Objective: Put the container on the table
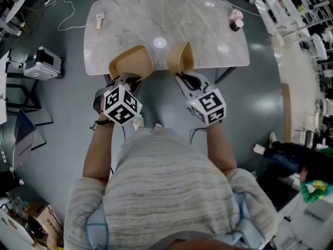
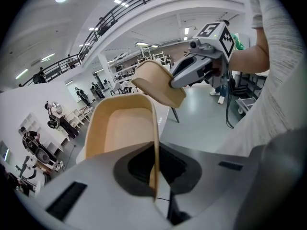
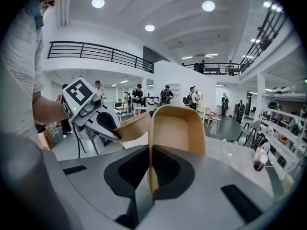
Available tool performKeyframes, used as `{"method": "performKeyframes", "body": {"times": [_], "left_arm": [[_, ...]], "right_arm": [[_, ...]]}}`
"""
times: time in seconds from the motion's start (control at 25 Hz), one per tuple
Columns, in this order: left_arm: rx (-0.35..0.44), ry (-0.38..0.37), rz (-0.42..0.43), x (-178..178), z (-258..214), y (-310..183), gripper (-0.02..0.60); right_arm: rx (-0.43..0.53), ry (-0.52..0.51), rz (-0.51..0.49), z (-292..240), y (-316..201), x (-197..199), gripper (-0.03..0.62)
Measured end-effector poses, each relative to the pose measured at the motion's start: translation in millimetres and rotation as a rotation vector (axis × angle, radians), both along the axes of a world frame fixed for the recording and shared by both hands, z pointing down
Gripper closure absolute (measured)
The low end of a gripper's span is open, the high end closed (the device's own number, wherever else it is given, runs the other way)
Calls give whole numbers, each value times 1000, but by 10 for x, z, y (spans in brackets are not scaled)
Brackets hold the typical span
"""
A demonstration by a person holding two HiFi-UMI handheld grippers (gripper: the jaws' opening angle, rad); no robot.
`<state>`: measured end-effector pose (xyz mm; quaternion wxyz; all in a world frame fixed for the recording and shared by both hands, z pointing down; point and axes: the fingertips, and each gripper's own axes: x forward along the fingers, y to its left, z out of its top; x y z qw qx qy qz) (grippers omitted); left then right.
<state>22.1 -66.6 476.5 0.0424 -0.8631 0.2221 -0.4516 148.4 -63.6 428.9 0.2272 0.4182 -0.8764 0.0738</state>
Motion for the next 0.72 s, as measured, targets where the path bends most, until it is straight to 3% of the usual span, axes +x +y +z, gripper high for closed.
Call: {"method": "performKeyframes", "body": {"times": [0.32, 0.72], "left_arm": [[-6, -32, -7, -143, 153, -288, 578], [-70, -70, -31, -325, 556, -541, 578]], "right_arm": [[-1, 83, -45, 76, -319, -172, 572], [-59, 214, -102, 519, -724, -313, 572]]}}
